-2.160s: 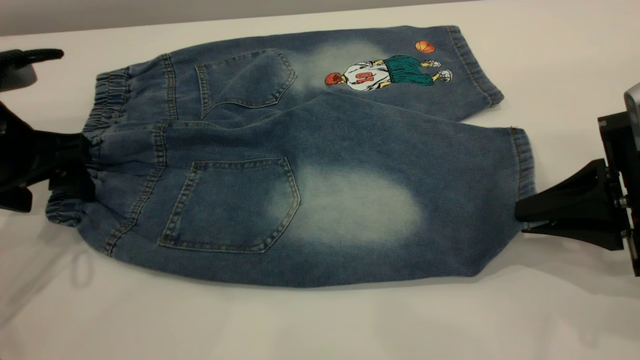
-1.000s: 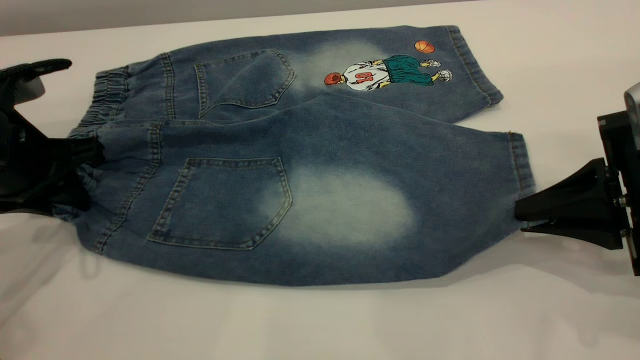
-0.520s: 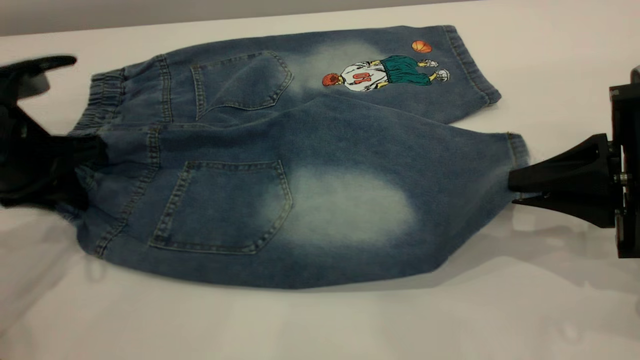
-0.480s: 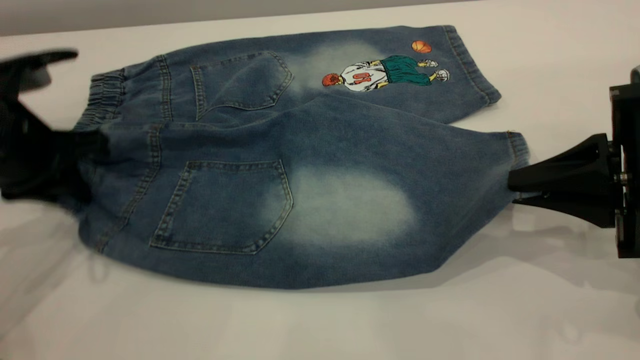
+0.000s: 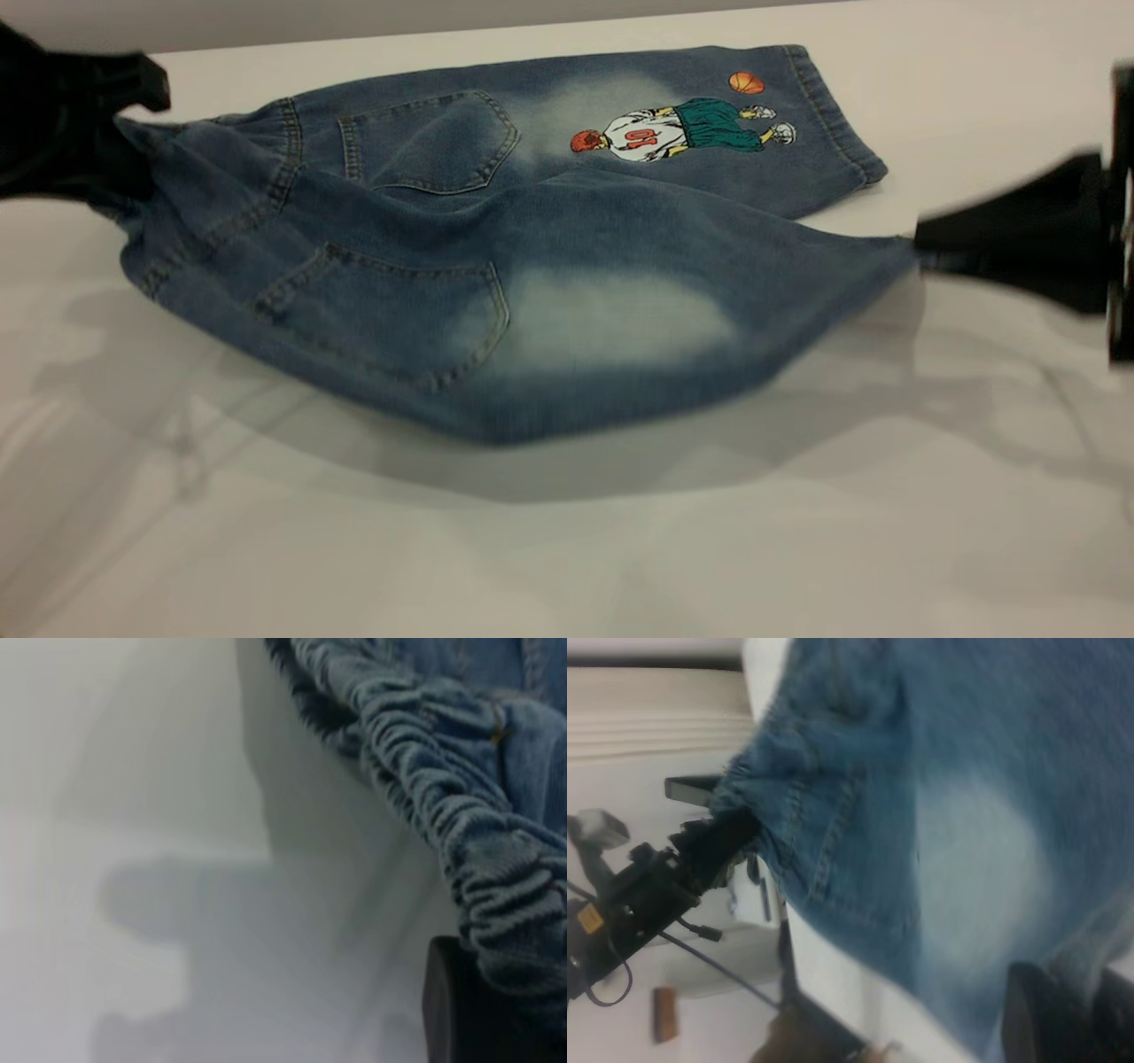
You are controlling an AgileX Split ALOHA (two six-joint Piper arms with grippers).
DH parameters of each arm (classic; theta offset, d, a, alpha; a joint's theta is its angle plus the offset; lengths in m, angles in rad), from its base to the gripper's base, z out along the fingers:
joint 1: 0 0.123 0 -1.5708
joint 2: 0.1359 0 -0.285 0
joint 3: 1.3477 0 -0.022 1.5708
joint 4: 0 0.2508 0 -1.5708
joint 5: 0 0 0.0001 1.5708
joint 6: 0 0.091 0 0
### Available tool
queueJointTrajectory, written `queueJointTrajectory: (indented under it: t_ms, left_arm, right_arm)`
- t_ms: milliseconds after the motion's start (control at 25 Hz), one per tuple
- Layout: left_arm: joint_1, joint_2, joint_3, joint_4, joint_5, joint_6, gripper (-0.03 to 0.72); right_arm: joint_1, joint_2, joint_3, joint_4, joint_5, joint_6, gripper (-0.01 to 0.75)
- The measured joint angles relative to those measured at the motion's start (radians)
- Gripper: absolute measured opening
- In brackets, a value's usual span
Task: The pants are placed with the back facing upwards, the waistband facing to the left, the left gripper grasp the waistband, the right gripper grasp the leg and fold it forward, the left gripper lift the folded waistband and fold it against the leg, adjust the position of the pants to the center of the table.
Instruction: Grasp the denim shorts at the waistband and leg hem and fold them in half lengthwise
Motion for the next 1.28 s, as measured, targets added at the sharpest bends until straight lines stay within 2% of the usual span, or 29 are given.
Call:
queueJointTrajectory:
  t_ms: [280, 840, 1000, 1280]
  left_arm:
    - [0.000, 0.004, -0.026, 0.000, -0.051, -0.042, 0.141]
    - [0.000, 0.186, -0.331, 0.000, 0.184, -0.042, 0.141]
    - [0.000, 0.249, -0.435, 0.000, 0.236, -0.034, 0.141]
    - [0.000, 0.327, -0.583, 0.000, 0.347, -0.034, 0.141]
  right_arm:
    - [0.001, -0.073, -0.126, -0.047, -0.128, -0.001, 0.016]
    - [0.007, -0.068, -0.376, -0.063, -0.264, -0.001, 0.016]
    - [0.049, -0.056, -0.432, -0.075, -0.328, 0.013, 0.016]
    - [0.165, 0.038, -0.595, -0.194, -0.417, 0.129, 0.016]
